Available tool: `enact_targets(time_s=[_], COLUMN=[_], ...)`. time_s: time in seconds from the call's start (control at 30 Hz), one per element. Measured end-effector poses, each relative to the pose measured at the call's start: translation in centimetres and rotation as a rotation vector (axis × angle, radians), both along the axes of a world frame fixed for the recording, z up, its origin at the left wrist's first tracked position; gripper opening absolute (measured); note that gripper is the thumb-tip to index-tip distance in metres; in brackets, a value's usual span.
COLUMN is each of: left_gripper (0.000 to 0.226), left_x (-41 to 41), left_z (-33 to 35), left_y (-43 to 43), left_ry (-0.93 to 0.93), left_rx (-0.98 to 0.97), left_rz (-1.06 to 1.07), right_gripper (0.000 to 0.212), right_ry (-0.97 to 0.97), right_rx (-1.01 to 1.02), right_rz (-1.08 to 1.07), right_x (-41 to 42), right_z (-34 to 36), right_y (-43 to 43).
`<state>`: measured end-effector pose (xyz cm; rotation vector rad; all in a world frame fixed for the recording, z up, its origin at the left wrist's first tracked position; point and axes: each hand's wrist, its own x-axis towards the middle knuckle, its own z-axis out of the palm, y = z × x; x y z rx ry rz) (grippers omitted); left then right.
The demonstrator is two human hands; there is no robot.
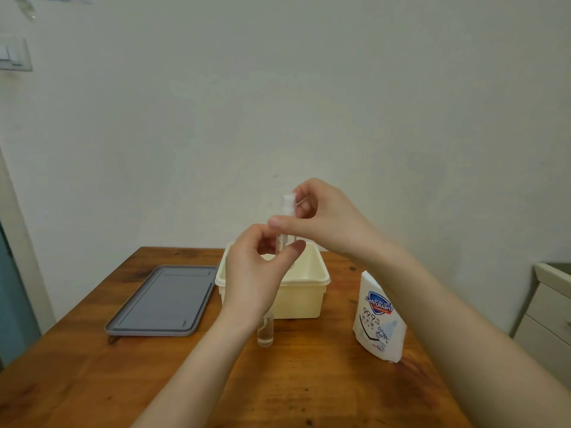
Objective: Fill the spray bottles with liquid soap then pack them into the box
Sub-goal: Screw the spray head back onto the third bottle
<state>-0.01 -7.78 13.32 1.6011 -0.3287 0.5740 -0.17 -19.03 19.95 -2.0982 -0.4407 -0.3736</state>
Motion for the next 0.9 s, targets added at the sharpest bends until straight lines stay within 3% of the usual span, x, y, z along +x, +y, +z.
enact_targets(time_s=[0.1,0.23,0.3,0.4,0.53,0.67,0.73,0.9], left_gripper=[0.018,0.018,0.015,0.015,0.018,0.016,0.015,0.014], left_x=[0.0,-0.1,-0.1,-0.1,-0.1,-0.3,-0.3,-0.2], left_z=[0.0,-0.2,-0.3,-0.2,-0.2,-0.1,-0.1,-0.3], left_y=[0.1,0.1,0.0,0.0,-0.2,-0.3,-0.3,-0.3], left_ry=[-0.001,-0.005,-0.001,-0.002,-0.008,-0.010,-0.011,0.010], left_rx=[-0.009,0.002,0.014,0.008,0.010,0.024,0.021,0.019], left_rz=[-0.006,0.001,-0.001,-0.001,-0.001,0.004,0.014,0.042], right_gripper=[0.041,0.026,0.036,0.052,0.032,0.050,0.043,0.024], right_ry=[0.104,-0.037,-0.008,0.115,-0.059,0.100,0.085,-0.069], right_rx=[0.109,0.082,0.051,0.055,-0.035,-0.011,-0.028,-0.032], right_rz=[0.127,0.050,0.029,0.167,0.025,0.107,0.137,-0.037], right_x=[-0.2,0.0,-0.1,-0.6,-0.6,-0.7,-0.9,-0.3], right_z=[0.1,-0.4,-0.4,-0.1,-0.1,0.0,0.1,-0.8], right_y=[-0.6,-0.1,-0.1,-0.8,-0.4,-0.8,-0.8,0.2])
